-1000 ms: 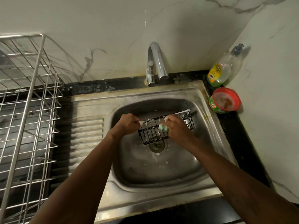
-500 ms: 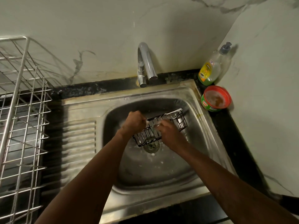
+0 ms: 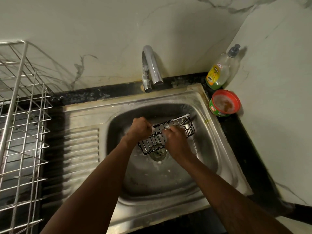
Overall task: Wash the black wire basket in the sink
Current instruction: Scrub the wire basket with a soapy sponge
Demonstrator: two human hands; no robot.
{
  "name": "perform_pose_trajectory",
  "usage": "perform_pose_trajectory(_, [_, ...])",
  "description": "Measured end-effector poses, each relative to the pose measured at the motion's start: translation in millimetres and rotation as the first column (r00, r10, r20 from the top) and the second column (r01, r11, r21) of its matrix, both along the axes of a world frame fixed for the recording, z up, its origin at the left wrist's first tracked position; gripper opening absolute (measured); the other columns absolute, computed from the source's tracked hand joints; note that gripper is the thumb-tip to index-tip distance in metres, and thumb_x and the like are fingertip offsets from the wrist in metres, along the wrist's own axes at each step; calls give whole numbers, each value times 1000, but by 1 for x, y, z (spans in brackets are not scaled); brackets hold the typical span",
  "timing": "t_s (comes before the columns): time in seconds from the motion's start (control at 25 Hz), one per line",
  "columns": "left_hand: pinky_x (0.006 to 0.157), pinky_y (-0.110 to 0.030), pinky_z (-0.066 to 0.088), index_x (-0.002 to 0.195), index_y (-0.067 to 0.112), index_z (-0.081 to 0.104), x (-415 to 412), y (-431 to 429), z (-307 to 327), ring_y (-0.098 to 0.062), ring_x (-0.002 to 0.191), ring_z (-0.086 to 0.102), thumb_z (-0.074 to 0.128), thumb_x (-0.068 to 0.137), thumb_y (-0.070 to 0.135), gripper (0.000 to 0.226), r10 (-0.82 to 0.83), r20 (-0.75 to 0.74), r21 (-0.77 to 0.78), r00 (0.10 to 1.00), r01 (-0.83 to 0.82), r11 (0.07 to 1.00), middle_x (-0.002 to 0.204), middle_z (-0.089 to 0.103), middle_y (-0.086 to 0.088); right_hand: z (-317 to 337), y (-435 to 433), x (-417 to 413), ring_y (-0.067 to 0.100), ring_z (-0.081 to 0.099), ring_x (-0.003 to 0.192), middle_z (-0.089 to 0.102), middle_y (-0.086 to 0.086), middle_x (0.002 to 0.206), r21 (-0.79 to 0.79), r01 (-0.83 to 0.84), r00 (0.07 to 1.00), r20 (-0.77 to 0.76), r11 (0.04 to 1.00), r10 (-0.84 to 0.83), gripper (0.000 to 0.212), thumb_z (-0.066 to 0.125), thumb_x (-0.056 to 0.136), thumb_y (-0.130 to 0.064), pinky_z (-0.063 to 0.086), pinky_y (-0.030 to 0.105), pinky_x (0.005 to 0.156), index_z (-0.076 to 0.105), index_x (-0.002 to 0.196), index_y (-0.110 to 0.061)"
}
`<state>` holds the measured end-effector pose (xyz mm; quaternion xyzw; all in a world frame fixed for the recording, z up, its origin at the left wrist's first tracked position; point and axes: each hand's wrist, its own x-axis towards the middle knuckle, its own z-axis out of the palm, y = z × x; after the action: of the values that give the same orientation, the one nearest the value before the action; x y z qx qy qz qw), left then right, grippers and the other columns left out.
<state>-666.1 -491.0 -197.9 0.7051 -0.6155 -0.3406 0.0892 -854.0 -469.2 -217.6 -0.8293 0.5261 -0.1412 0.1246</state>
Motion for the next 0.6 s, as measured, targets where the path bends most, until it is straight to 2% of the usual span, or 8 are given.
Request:
perform_pose_trajectory(0.08, [86,-27,55,79,11,75,0,0,-1,-18,85,68,65,96,27,25,7,-18,18,1000,-7,1000,85,73,-5,0,-2,-13,31,63,96,68,13,101,14,31,999,21,999,-31,46,67,70,16,52,37,83,75,110,-5])
perform_pose_trajectory(0.16, [83,-28,56,77,12,74,0,0,-2,-18,84,68,65,96,25,25,23,-22,33,999,-23,999,84,72,-4,0,-15,-37,33,62,101,68,17,109,40,179,983,23,983,-180,54,67,72,18,52,36,84,70,122,-3])
perform_pose_trajectory(0.24, [78,-26,55,76,11,73,0,-2,-3,-18,84,69,64,96,23,25,32,-28,43,999,-31,999,83,72,-5,2,-30,-58,39,63,100,69,20,110,54,303,953,0,951,-304,56,67,70,17,54,42,86,70,123,-2])
perform_pose_trajectory(0.4, [69,-19,52,78,7,73,0,-3,-3,-18,83,70,64,96,21,24,46,-44,58,998,-43,997,84,72,-6,3,-32,-61,40,66,98,72,23,106,28,362,932,8,932,-362,51,67,70,18,56,42,86,72,118,1])
perform_pose_trajectory(0.52, [74,-24,56,76,8,73,0,-2,-1,-20,83,70,63,96,19,25,28,-33,49,999,-26,998,88,74,-6,2,-17,-57,40,67,93,72,23,100,40,473,878,59,880,-474,51,71,65,16,56,42,82,73,114,2])
perform_pose_trajectory(0.6, [84,-30,58,77,11,74,1,-5,-3,-20,86,70,62,96,20,24,18,-25,45,1000,-17,999,90,74,-6,-4,1,-51,41,66,91,70,24,99,6,431,901,59,902,-430,49,69,65,20,56,41,80,73,111,3])
